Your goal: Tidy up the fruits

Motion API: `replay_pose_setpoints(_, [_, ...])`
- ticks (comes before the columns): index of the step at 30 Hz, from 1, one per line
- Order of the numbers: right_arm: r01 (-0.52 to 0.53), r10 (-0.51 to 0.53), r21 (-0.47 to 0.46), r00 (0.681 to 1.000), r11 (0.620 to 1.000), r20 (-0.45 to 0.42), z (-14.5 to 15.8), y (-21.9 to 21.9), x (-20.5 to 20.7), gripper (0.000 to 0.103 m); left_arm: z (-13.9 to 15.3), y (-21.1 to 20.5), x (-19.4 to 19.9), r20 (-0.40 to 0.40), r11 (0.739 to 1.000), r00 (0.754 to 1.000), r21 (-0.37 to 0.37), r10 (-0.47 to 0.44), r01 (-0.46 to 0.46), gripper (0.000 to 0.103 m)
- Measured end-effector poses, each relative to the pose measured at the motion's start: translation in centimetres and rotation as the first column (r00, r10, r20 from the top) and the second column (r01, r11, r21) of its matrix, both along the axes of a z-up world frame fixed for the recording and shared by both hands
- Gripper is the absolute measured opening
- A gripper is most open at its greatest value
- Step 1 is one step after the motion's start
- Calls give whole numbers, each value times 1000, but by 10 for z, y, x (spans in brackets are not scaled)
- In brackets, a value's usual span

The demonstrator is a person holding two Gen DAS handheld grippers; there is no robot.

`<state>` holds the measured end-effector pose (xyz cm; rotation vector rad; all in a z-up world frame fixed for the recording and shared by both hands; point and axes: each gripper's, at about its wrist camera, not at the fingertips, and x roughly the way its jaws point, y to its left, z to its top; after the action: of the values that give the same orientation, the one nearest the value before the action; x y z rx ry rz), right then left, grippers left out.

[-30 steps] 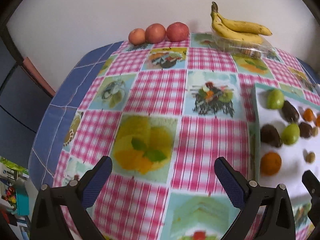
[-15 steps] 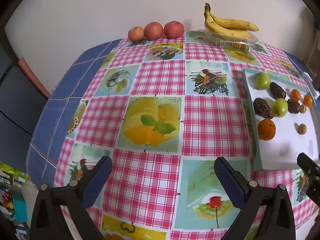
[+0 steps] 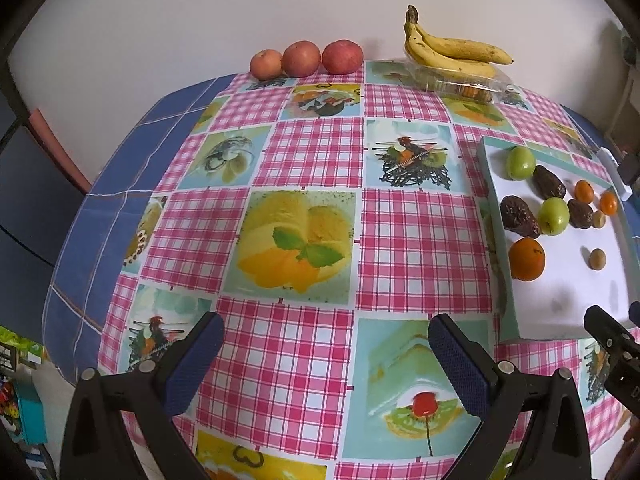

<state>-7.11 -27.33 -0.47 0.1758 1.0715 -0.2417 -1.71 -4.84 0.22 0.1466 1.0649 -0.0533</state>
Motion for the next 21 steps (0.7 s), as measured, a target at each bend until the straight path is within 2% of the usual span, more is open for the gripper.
replay_pose_setpoints(21, [-9,9,14,1000,1000,3,0,1,1,93,-1,-2,0,-9,1000,1000,1,-7,7,103])
